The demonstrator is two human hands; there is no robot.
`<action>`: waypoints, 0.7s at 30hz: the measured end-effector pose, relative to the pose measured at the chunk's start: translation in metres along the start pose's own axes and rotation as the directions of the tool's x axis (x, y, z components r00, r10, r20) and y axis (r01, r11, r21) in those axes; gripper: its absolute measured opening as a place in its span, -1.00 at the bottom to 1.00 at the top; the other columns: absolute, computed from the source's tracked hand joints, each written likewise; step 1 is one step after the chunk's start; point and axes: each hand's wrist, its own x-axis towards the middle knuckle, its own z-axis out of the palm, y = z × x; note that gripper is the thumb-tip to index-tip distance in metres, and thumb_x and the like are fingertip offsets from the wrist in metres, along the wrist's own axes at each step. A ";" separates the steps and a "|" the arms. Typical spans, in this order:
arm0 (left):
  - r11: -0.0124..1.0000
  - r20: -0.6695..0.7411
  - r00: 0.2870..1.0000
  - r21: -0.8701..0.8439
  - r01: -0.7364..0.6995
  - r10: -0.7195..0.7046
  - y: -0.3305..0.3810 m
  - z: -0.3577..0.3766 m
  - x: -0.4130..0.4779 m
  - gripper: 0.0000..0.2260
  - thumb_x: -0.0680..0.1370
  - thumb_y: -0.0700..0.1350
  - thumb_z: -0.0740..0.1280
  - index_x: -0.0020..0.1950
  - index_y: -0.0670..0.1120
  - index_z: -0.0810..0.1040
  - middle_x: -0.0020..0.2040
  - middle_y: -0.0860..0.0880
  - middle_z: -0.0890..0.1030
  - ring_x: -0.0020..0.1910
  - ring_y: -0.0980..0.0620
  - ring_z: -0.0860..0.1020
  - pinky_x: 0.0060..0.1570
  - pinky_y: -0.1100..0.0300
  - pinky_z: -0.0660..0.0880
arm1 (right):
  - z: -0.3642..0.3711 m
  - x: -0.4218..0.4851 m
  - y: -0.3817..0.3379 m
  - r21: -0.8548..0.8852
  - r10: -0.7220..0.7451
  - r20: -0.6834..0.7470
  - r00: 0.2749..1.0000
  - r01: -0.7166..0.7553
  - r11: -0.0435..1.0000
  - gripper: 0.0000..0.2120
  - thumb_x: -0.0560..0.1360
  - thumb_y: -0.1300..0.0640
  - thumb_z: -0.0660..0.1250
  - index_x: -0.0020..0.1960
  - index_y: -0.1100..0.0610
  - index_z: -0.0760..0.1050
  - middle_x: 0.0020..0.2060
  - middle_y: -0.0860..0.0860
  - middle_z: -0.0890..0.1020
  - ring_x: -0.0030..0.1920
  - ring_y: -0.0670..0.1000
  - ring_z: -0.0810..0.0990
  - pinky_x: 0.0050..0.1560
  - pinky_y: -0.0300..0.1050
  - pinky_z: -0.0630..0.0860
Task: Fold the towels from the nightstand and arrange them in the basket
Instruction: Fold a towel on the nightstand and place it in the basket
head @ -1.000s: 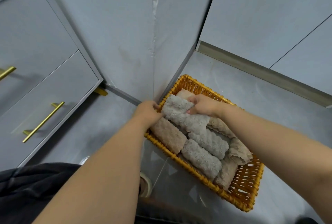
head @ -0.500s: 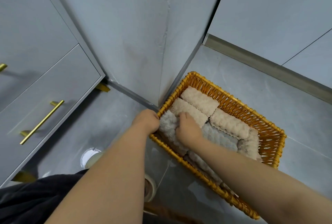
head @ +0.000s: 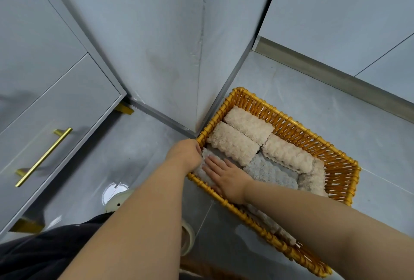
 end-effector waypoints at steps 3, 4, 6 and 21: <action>1.000 0.010 1.000 0.014 -0.013 0.013 0.000 0.001 -0.001 -0.75 0.55 -0.23 0.21 0.20 -0.12 0.54 0.19 -0.11 0.56 0.17 -0.07 0.50 0.15 0.10 0.47 | 0.003 0.009 -0.001 -0.058 0.014 0.057 0.998 -0.010 0.998 -0.43 0.65 -0.07 -0.14 0.55 0.09 -0.28 0.54 0.09 -0.22 0.52 0.07 -0.29 0.47 0.08 -0.27; 1.000 0.012 1.000 0.014 -0.014 0.014 0.000 0.000 -0.001 -0.75 0.55 -0.23 0.21 0.20 -0.12 0.53 0.19 -0.11 0.56 0.18 -0.08 0.50 0.15 0.10 0.47 | 0.003 0.011 -0.001 -0.086 0.018 0.075 0.997 -0.012 0.996 -0.43 0.65 -0.06 -0.13 0.55 0.09 -0.29 0.54 0.09 -0.23 0.52 0.08 -0.30 0.47 0.10 -0.26; 1.000 0.023 1.000 0.004 -0.013 0.013 0.000 0.000 0.000 -0.74 0.55 -0.24 0.20 0.21 -0.12 0.53 0.20 -0.11 0.55 0.18 -0.08 0.49 0.16 0.09 0.47 | 0.001 0.013 -0.002 -0.107 0.027 0.100 0.995 -0.016 0.994 -0.42 0.65 -0.06 -0.13 0.54 0.09 -0.30 0.54 0.09 -0.24 0.52 0.08 -0.30 0.47 0.12 -0.25; 0.982 -0.027 1.000 -0.188 -0.020 0.015 -0.009 -0.030 -0.017 -0.73 0.55 -0.26 0.19 0.21 -0.16 0.53 0.21 -0.14 0.53 0.20 -0.09 0.47 0.17 0.15 0.39 | -0.075 -0.006 0.011 0.127 0.046 -0.392 0.919 0.004 0.992 -0.51 0.56 -0.04 0.06 0.31 0.25 0.43 0.34 0.21 0.44 0.30 0.20 0.45 0.32 0.06 0.39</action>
